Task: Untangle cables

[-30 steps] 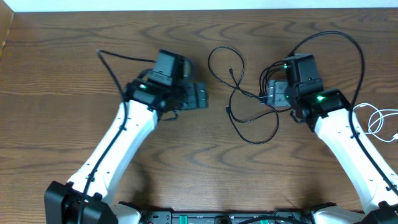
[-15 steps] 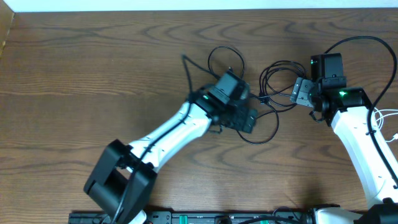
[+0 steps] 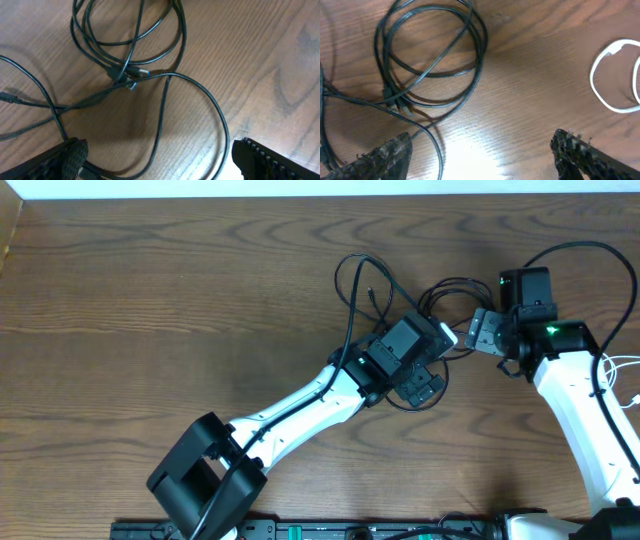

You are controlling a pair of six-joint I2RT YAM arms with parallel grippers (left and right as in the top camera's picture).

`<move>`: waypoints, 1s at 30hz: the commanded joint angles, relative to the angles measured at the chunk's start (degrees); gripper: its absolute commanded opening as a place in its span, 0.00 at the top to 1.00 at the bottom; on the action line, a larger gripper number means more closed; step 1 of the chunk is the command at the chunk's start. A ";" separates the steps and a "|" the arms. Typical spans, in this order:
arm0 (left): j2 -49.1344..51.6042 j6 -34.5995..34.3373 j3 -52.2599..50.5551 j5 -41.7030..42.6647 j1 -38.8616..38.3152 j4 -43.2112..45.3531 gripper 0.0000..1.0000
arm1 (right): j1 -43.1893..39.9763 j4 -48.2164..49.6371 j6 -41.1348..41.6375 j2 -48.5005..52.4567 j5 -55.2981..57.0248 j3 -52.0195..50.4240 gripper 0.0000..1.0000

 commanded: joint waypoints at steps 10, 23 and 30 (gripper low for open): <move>8.66 1.60 0.09 -0.87 0.07 2.82 0.03 | -11.39 -2.34 4.26 0.37 -6.25 0.35 0.12; 13.92 -0.81 0.09 -0.57 -0.37 0.37 0.70 | -11.30 -2.99 4.28 0.37 -6.88 0.35 0.13; 8.74 -0.83 0.11 -0.57 -0.28 -11.45 0.92 | -11.15 -2.36 2.67 0.39 -7.93 0.35 0.11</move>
